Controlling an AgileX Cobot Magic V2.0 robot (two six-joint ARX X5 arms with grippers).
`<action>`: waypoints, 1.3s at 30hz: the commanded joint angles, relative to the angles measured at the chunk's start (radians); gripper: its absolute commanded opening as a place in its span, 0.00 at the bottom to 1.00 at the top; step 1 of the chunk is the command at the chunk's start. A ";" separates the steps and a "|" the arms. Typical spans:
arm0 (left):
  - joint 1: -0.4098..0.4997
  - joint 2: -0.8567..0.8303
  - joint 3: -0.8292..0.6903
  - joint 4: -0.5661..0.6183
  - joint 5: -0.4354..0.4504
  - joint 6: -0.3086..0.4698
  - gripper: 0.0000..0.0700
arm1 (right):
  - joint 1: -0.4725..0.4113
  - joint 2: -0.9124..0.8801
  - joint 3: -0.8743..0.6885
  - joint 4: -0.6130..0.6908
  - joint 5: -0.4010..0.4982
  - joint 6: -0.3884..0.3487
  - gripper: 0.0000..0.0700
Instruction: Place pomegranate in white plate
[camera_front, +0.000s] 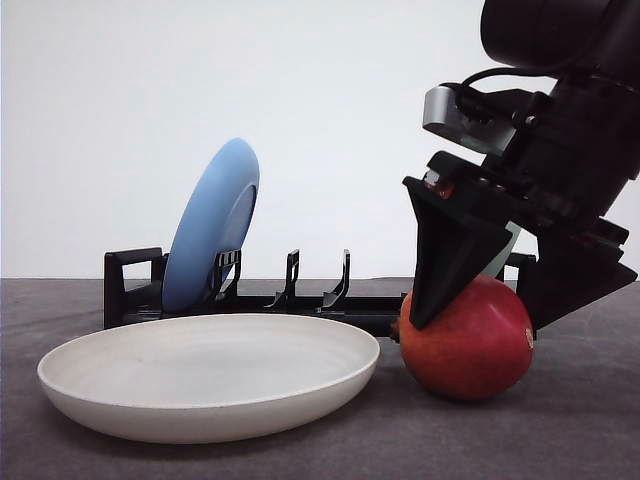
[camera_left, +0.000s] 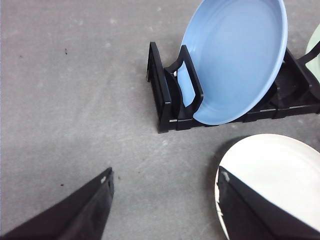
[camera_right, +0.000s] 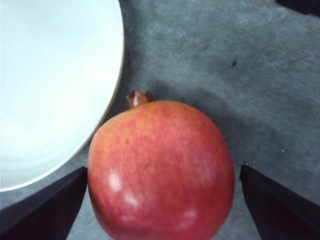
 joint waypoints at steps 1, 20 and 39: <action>-0.003 0.008 0.003 0.006 -0.002 -0.001 0.55 | 0.009 0.013 0.017 0.009 0.000 -0.008 0.83; -0.003 0.008 0.003 0.005 -0.002 -0.001 0.55 | 0.077 0.047 0.342 -0.315 0.003 -0.060 0.68; -0.003 0.008 0.003 0.004 -0.002 -0.003 0.55 | 0.291 0.411 0.539 -0.163 0.006 -0.065 0.68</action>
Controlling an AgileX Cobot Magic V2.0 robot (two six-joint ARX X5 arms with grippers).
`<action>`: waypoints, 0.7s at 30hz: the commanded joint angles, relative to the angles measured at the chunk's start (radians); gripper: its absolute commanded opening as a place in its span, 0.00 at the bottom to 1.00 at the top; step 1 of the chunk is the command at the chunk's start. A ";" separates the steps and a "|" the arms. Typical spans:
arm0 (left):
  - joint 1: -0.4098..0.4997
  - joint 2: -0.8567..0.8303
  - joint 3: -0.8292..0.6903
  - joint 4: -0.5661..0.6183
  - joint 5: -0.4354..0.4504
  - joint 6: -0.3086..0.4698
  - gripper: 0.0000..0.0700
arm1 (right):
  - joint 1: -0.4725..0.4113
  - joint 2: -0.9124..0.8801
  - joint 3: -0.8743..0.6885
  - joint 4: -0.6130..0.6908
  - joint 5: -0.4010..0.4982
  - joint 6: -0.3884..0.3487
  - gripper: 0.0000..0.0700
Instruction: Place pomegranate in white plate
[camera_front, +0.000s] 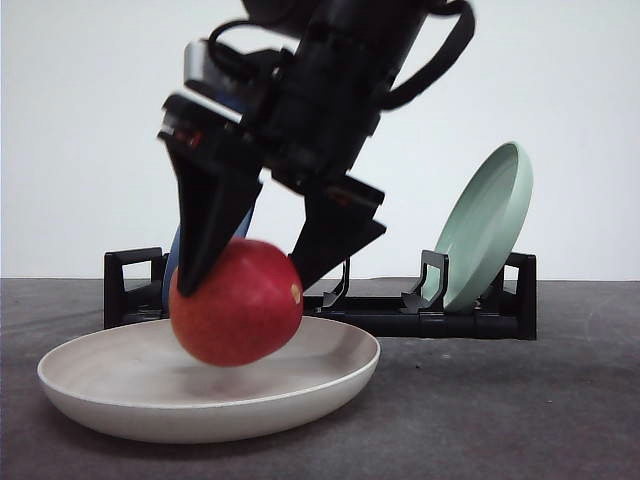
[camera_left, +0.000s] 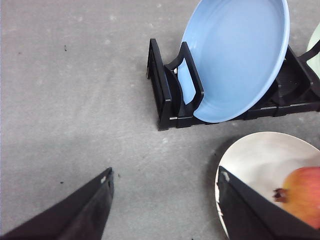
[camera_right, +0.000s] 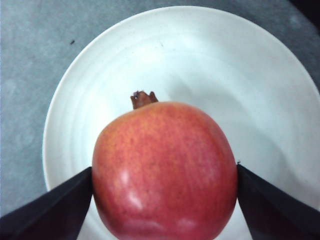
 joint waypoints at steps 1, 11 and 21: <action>-0.003 0.006 0.003 0.009 -0.002 -0.003 0.55 | 0.012 0.026 0.024 0.023 0.001 -0.006 0.68; -0.003 0.006 0.003 0.009 -0.002 -0.003 0.55 | 0.014 0.066 0.024 0.037 0.009 0.000 0.69; -0.003 0.006 0.003 0.009 -0.002 -0.003 0.55 | 0.012 0.021 0.029 0.006 0.003 -0.002 0.92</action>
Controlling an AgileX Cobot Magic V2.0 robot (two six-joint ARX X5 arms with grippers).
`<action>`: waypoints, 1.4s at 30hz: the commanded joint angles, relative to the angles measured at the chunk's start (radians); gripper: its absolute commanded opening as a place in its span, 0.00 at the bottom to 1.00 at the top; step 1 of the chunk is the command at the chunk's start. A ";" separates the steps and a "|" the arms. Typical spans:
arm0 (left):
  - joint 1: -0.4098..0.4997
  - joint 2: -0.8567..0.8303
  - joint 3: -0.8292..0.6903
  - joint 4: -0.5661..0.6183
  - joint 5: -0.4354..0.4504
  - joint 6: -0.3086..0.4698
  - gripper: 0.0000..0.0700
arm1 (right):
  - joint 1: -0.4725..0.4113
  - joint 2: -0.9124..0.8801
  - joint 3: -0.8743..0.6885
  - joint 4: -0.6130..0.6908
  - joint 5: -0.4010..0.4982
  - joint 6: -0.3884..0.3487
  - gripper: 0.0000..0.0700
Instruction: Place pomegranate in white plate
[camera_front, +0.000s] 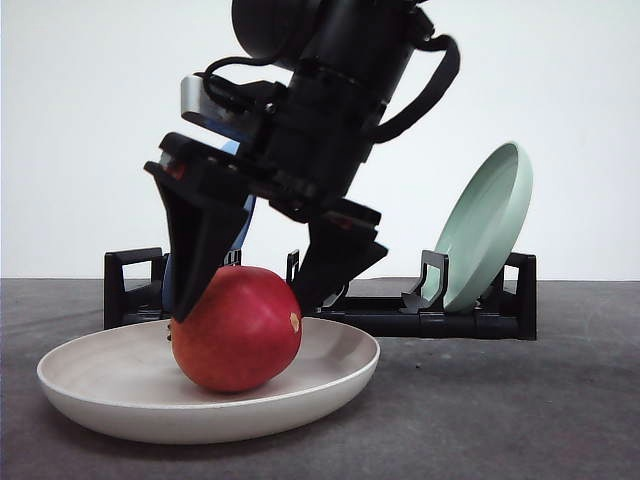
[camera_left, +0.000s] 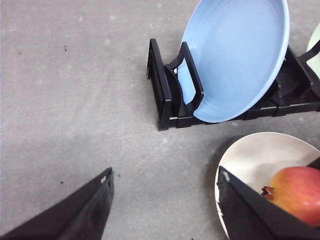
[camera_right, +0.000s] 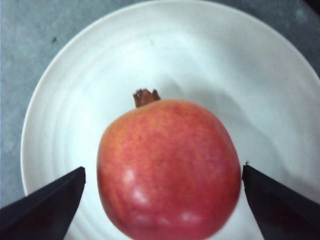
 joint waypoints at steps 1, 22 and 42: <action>-0.003 0.006 0.003 0.008 -0.002 -0.003 0.55 | 0.011 -0.027 0.025 -0.002 0.000 -0.006 0.92; -0.003 0.006 0.003 -0.019 -0.002 -0.005 0.55 | -0.007 -0.407 -0.043 -0.233 0.245 -0.164 0.92; -0.003 0.006 0.003 -0.019 -0.002 -0.026 0.55 | -0.367 -0.875 -0.493 0.029 0.217 -0.292 0.92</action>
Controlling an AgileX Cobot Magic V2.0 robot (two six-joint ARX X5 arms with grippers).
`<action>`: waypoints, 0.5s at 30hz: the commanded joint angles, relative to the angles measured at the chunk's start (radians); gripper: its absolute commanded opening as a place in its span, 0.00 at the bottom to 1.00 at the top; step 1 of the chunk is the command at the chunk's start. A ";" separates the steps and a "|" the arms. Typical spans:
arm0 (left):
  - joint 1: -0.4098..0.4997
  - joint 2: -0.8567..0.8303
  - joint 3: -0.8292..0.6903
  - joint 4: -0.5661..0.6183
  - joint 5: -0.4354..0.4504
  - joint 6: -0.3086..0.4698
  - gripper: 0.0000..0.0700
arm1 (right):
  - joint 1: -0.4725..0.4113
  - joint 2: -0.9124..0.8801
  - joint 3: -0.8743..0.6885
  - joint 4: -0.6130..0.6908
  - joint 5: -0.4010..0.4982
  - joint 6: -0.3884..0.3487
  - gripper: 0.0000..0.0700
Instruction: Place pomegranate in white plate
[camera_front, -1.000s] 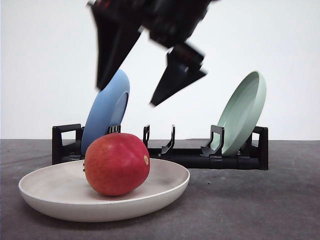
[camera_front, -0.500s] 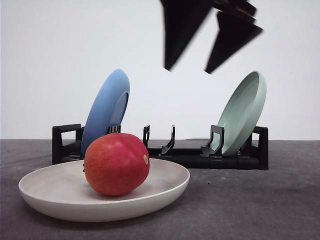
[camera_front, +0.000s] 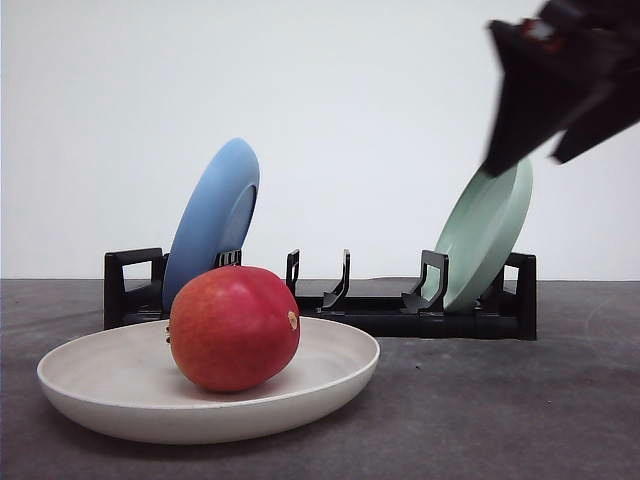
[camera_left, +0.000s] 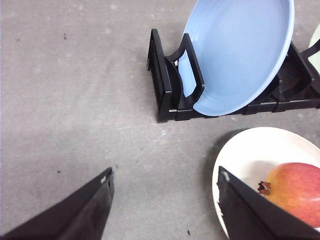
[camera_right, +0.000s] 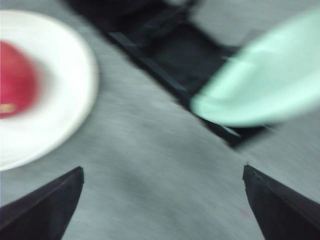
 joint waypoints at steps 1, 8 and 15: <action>-0.003 0.006 0.003 0.008 -0.002 0.000 0.55 | -0.029 -0.020 0.004 0.003 -0.011 -0.015 0.92; -0.003 0.005 0.003 0.001 -0.002 -0.004 0.55 | -0.119 -0.076 0.005 0.018 -0.068 -0.004 0.92; -0.003 0.003 0.003 -0.018 -0.002 0.002 0.03 | -0.119 -0.076 0.005 0.000 -0.070 -0.003 0.07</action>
